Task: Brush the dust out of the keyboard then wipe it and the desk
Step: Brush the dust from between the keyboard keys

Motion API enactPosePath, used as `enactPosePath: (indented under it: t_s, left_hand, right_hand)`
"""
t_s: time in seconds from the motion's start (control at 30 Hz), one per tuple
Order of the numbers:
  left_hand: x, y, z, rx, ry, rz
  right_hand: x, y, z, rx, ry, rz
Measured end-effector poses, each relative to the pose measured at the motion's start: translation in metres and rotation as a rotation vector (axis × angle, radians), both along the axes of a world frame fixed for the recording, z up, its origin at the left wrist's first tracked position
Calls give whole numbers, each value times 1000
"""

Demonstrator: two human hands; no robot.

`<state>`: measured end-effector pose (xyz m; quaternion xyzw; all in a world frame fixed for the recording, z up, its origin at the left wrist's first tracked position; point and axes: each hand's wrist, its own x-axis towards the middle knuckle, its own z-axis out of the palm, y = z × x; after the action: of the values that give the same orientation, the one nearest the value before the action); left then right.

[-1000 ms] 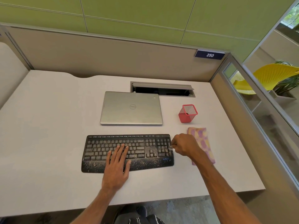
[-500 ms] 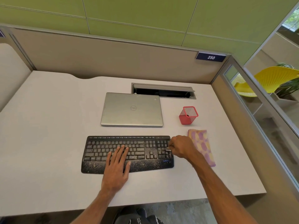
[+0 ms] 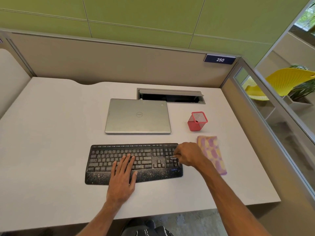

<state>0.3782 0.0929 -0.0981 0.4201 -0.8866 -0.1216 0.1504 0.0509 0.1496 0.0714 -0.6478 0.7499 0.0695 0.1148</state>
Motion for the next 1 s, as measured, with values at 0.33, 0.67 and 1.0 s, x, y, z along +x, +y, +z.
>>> enactPosePath:
  t_s: [0.33, 0.67, 1.0]
  left_hand:
    - [0, 0, 1, 6, -8, 0]
    - [1, 0, 2, 16, -9, 0]
    - [0, 0, 2, 12, -2, -2]
  right_hand:
    - [2, 3, 8, -108, -89, -219]
    - [12, 8, -5, -47, -175, -502]
    - [13, 4, -1, -3, -181, -551]
